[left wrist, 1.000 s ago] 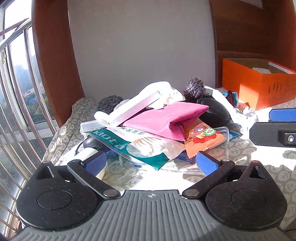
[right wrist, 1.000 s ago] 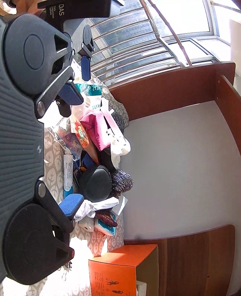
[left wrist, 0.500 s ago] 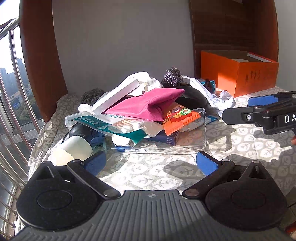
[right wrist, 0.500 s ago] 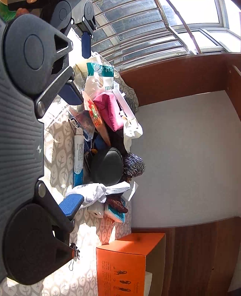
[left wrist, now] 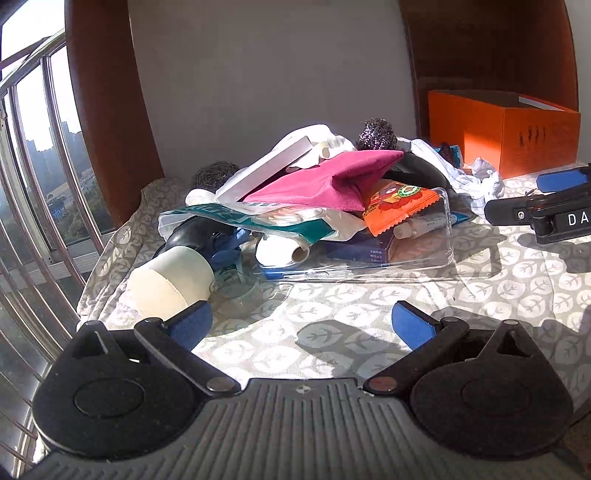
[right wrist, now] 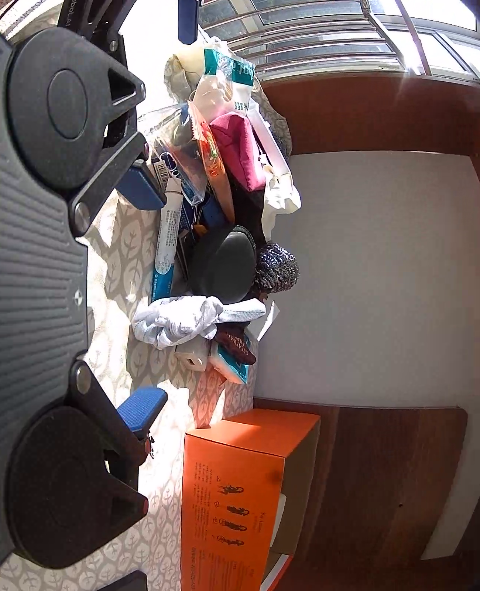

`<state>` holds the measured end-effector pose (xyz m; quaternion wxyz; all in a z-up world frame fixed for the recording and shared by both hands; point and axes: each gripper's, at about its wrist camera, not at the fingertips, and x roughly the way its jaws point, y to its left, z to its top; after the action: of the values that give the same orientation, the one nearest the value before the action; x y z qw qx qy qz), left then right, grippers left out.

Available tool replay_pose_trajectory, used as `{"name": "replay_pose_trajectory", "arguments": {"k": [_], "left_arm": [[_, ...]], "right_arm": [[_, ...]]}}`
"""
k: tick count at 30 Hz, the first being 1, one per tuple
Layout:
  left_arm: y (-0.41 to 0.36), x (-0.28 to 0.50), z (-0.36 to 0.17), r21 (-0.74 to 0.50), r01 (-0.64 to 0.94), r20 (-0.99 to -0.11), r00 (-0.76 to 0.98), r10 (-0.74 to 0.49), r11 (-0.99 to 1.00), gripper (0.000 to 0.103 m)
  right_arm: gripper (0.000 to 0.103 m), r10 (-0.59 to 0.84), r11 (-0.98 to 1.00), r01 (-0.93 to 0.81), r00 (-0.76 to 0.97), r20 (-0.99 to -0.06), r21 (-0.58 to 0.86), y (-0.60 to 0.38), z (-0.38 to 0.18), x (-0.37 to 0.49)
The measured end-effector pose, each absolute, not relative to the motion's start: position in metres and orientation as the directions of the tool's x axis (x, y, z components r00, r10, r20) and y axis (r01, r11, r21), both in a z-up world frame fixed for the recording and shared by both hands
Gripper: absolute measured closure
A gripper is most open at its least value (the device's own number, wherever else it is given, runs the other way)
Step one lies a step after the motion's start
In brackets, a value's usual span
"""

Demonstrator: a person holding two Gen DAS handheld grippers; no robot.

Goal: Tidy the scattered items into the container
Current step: 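Grasp the white paper cup rim with the left tool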

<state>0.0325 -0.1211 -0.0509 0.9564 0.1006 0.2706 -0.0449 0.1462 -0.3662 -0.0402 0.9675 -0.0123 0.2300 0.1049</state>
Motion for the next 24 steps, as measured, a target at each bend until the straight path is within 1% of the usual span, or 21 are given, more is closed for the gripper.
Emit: {"name": "replay_pose_trajectory", "arguments": {"k": [4,7,10,12,14,17,21,22,23,24], "left_arm": [[-0.087,0.044,-0.056,0.141,0.028,-0.551,0.833,0.055,0.99,0.0],[-0.078,0.055,-0.054,0.136,-0.003,-0.539,0.839,0.077,0.991,0.0],[-0.072,0.065,-0.05,0.105,-0.009,-0.528,0.847,0.063,0.994,0.001],[-0.066,0.07,-0.046,0.047,0.014,-0.533,0.846,0.013,0.999,0.015],[-0.062,0.071,-0.045,-0.002,0.039,-0.543,0.839,-0.034,0.999,0.016],[-0.059,0.068,-0.044,-0.032,0.053,-0.541,0.839,-0.062,0.998,0.016],[-0.05,0.063,-0.045,-0.098,0.001,-0.534,0.844,-0.053,0.995,0.016],[-0.043,0.063,-0.043,-0.137,-0.02,-0.528,0.847,-0.056,0.99,0.016],[-0.04,0.063,-0.042,-0.158,-0.022,-0.525,0.848,-0.065,0.987,0.017],[-0.033,0.064,-0.041,-0.189,-0.029,-0.522,0.85,-0.075,0.982,0.024]], "right_arm": [[0.0,0.291,0.956,-0.267,0.835,-0.467,0.117,-0.364,-0.042,0.156],[0.0,0.283,0.959,-0.263,0.837,-0.468,0.11,-0.355,-0.042,0.16],[0.0,0.277,0.96,-0.265,0.839,-0.469,0.093,-0.347,-0.041,0.162],[0.0,0.27,0.962,-0.261,0.843,-0.465,0.086,-0.346,-0.04,0.163],[0.0,0.27,0.962,-0.259,0.843,-0.466,0.088,-0.347,-0.039,0.163],[0.0,0.279,0.96,-0.262,0.838,-0.468,0.104,-0.349,-0.039,0.164],[0.0,0.286,0.958,-0.257,0.835,-0.47,0.125,-0.35,-0.041,0.166],[0.0,0.288,0.958,-0.257,0.834,-0.472,0.13,-0.35,-0.042,0.167],[0.0,0.289,0.957,-0.256,0.832,-0.473,0.134,-0.351,-0.042,0.167],[0.0,0.293,0.956,-0.257,0.83,-0.475,0.14,-0.351,-0.043,0.167]]}}
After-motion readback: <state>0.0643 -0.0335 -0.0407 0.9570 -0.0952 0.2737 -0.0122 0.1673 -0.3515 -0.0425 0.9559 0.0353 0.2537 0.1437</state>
